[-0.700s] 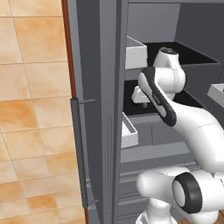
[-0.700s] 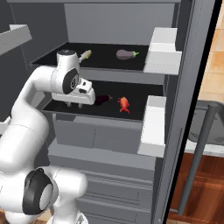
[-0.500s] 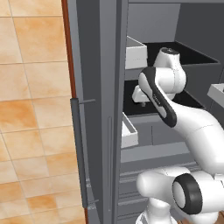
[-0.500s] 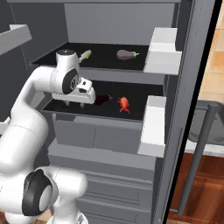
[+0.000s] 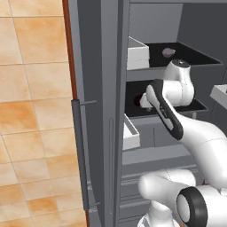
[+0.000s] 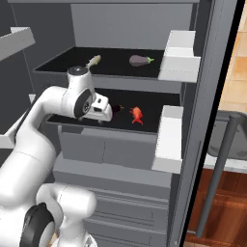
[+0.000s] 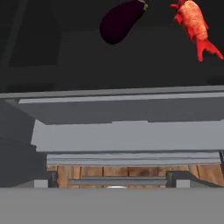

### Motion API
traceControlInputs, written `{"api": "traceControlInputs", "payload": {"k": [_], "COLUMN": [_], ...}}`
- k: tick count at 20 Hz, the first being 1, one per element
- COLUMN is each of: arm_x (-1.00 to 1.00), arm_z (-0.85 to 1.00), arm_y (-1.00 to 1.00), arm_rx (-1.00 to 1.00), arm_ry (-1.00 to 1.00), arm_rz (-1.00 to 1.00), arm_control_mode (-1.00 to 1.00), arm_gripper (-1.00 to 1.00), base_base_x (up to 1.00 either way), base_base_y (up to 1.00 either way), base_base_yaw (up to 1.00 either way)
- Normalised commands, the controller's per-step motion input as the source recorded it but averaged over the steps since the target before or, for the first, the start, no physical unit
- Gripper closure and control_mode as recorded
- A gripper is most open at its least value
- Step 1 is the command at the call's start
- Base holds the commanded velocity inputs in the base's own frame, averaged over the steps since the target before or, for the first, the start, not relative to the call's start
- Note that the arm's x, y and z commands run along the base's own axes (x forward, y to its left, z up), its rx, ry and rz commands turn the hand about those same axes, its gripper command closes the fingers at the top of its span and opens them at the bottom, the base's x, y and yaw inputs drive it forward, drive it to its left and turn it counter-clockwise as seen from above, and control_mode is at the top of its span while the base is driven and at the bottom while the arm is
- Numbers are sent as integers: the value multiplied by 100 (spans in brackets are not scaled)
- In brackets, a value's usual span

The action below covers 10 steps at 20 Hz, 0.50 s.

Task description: Place one eggplant and one fish in each tupperware on the nearby counter, to pack two identical lunches.

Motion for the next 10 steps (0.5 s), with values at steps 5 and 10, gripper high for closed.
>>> {"api": "traceControlInputs", "payload": {"k": [5,10], "arm_x": [46,69], "arm_z": [-32,-25], "arm_y": [-3,-1], "arm_rx": [0,0], "arm_ry": [0,0], "arm_rz": [-10,-12], "arm_control_mode": [-100,-100], "arm_gripper": [-100,-100], "base_base_x": [0,0], "base_base_y": [0,0], "base_base_yaw": [0,0]}}
